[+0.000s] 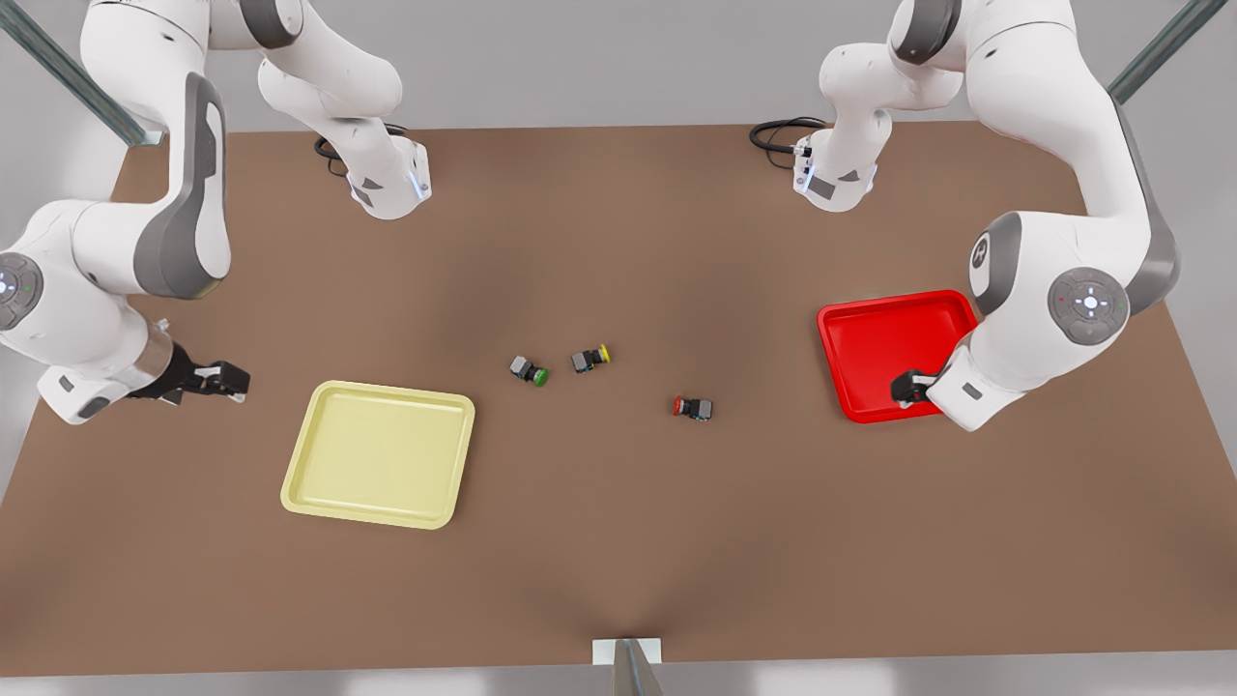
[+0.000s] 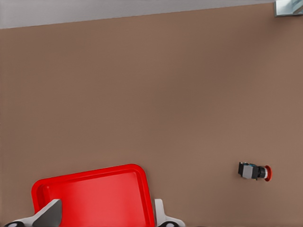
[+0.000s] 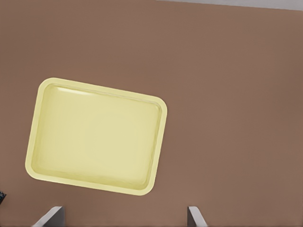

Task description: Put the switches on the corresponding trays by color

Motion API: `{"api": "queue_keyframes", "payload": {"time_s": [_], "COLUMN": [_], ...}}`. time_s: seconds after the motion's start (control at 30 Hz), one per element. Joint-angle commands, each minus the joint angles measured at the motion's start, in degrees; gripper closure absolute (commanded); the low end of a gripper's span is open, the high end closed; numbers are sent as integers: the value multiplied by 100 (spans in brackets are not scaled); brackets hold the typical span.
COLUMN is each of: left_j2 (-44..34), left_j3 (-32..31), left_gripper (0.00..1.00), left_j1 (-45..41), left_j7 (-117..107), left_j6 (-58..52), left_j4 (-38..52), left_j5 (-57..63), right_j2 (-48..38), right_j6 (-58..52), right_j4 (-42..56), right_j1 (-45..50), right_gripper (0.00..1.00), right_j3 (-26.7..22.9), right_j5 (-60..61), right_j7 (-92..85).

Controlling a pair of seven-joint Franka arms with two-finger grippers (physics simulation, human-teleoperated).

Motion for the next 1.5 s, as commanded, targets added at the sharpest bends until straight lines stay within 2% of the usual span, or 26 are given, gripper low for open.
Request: {"api": "queue_keyframes", "payload": {"time_s": [0.0,0.07,0.1,0.17,0.2,0.23,0.27,0.3,0.4,0.47,0.53,0.67,0.77,0.9,1.1,1.27,1.33,1.37,1.47], "left_j2": [7,7,24,332,507,595,674,780,789,842,1079,1518,1773,2002,2178,2274,2283,2283,2292], "left_j3": [0,-9,-26,-273,-264,-273,-273,-273,-264,-273,-273,-264,-264,-264,-264,-246,-237,-237,-229], "left_gripper": [0,0,0,0,0,0,0,0,0,0,0,0,0,0,0,0,31,42,46], "left_j1": [0,-9,-18,-421,-729,-1002,-1274,-1424,-1441,-1450,-1714,-1890,-2022,-2065,-2162,-2162,-2153,-2153,-2153], "left_j7": [-5,-127,-1057,-4484,-5426,-6288,-7280,-7835,-8653,-8995,-9461,-10059,-10182,-10191,-10297,-10297,-10288,-10288,-10270], "left_j6": [0,-9,-9,-44,9,254,685,808,1960,2355,2610,3164,3419,3647,3639,3762,3762,3762,3762], "left_j4": [0,-9,-44,-88,-96,-333,-624,-685,-1573,-1863,-1872,-1828,-1802,-1714,-1723,-1775,-1775,-1775,-1775], "left_j5": [73,3,-6,-207,-278,-296,-305,-305,-349,-349,-349,-357,-322,-331,-340,-340,-340,-340,-340], "right_j2": [4,22,39,39,57,83,329,356,707,839,962,1138,1428,2070,2597,2764,2870,2896,2835], "right_j6": [0,53,35,-79,-105,-105,-79,-62,272,703,1256,1775,1925,1723,1811,2241,2838,3208,3199], "right_j4": [0,0,-17,-53,-114,-211,-211,-211,-26,-61,-35,-35,-61,396,317,-8,-184,-325,-562], "right_j1": [11,309,345,353,353,784,547,591,661,723,723,942,1390,1882,2032,2050,2041,2041,2006], "right_gripper": [0,0,0,0,0,0,0,0,0,0,0,0,0,0,0,0,0,0,0], "right_j3": [0,27,88,667,984,1160,1863,1995,2276,2522,2936,3225,3305,3252,3217,2962,2901,2751,2681], "right_j5": [0,0,44,44,44,44,44,35,53,44,35,-9,-176,-668,-1204,-1204,-1204,-1204,-1195], "right_j7": [0,44,97,53,0,-386,-1159,-1388,-2786,-3559,-3805,-4876,-5493,-5476,-5449,-5520,-5572,-5845,-5774]}}
